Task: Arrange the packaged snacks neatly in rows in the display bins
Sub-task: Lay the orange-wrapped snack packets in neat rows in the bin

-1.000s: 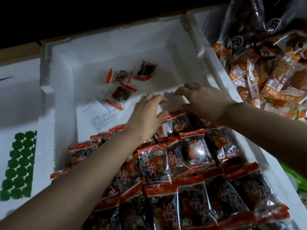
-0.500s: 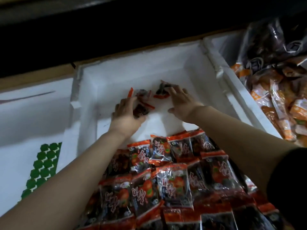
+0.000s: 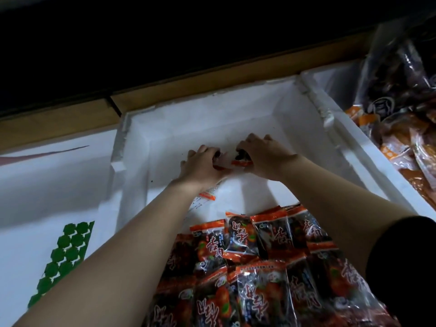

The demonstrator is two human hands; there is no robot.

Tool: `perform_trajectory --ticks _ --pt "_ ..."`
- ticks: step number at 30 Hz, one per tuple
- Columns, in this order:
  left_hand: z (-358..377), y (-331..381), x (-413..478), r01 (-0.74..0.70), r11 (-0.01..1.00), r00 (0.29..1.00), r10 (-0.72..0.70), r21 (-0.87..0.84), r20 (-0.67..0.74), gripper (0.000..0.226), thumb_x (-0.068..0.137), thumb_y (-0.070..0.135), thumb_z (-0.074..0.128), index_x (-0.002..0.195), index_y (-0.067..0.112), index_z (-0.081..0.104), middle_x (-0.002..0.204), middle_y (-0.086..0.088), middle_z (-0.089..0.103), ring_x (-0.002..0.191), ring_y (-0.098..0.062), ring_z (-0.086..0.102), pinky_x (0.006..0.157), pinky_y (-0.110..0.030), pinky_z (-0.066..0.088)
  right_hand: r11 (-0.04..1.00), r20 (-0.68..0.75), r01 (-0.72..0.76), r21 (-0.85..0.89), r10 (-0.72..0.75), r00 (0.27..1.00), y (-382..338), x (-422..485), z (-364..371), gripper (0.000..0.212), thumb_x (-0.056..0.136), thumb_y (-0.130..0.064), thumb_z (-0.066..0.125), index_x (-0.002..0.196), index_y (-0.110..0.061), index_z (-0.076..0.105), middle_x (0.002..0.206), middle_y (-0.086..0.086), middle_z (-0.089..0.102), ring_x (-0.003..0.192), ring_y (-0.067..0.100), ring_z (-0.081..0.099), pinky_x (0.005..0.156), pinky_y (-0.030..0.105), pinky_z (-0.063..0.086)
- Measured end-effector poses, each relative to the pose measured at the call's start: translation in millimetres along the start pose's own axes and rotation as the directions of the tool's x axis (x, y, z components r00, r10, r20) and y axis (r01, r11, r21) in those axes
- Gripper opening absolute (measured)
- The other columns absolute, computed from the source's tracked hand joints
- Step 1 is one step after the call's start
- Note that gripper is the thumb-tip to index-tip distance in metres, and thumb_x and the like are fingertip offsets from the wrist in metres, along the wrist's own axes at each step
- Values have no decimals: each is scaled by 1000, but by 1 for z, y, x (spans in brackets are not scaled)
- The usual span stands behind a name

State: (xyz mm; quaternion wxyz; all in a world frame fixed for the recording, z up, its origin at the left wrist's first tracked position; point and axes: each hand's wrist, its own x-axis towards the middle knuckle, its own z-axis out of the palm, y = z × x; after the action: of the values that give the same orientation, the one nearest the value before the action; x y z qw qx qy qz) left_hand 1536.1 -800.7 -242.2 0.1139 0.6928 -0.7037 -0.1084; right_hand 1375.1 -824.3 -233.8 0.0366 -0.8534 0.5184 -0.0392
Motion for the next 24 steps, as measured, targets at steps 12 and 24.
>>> perform_trajectory --ticks 12,24 --pt "-30 9 -57 -67 917 957 -52 -392 -286 16 95 21 55 103 10 63 93 -3 63 80 -16 58 66 -21 41 916 -6 -34 400 39 999 -6 -61 -29 19 95 -29 51 104 -15 40 95 5 55 88 28 57 77 38 47" --pt "-73 20 -161 351 424 935 -203 -835 290 28 95 43 46 112 24 58 108 5 65 98 -9 63 72 -19 53 368 88 -103 924 56 995 -91 -119 -50 16 79 -19 73 79 -21 57 71 -7 65 59 4 62 60 18 51"
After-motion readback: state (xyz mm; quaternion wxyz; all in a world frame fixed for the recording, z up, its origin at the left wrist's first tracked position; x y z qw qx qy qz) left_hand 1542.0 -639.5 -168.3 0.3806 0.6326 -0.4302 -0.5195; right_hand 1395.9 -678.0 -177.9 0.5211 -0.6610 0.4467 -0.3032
